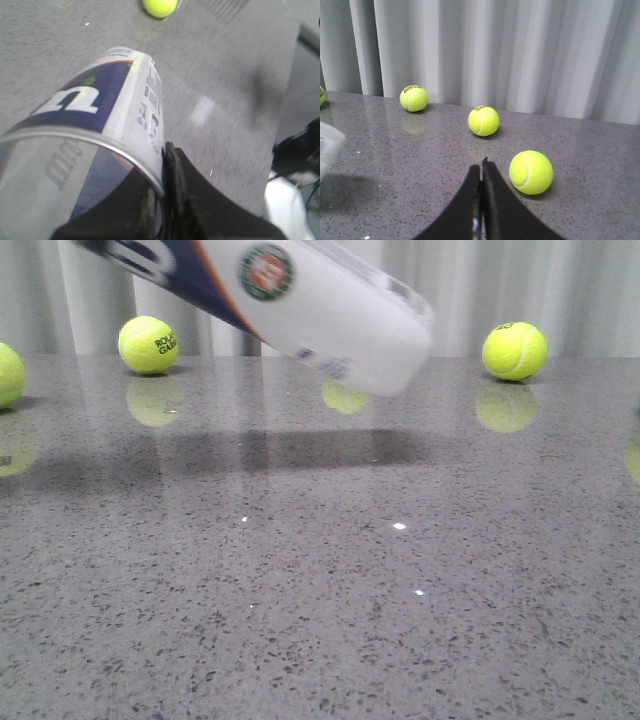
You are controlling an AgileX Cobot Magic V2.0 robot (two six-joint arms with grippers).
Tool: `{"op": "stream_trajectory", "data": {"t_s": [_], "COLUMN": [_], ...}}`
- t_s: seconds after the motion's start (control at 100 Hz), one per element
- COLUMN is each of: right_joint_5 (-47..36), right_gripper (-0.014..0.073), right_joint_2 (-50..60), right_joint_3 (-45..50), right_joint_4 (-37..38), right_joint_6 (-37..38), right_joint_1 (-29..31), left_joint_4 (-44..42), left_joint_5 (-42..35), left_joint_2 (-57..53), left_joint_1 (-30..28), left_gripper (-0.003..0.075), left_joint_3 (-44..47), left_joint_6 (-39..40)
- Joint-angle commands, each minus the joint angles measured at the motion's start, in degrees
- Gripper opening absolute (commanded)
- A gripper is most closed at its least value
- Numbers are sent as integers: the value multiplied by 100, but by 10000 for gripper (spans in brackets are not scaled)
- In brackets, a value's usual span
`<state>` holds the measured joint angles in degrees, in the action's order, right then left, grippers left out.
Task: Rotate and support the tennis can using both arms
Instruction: 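Lift the can with the left gripper, tilting it upright toward the left arm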
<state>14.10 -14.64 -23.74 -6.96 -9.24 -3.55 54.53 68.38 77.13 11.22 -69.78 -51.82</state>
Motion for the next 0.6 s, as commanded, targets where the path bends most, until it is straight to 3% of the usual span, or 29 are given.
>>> {"op": "stream_trajectory", "data": {"t_s": [0.0,0.28,0.59], "right_joint_5": [-437,-437,-437], "right_gripper": [-68,-68,-68], "right_joint_2": [-50,-50,-50], "right_joint_3": [-152,-152,-152], "right_joint_4": [-29,-29,-29], "right_joint_6": [1,1,1], "right_joint_1": [46,46,46], "left_joint_4": [-571,-2862,-4448], "left_joint_5": [-86,-75,467], "left_joint_2": [-773,-2094,-2283], "left_joint_1": [-27,-27,-27], "left_gripper": [-21,-21,-21], "left_joint_3": [-154,-154,-142], "left_joint_6": [499,2169,3162]}}
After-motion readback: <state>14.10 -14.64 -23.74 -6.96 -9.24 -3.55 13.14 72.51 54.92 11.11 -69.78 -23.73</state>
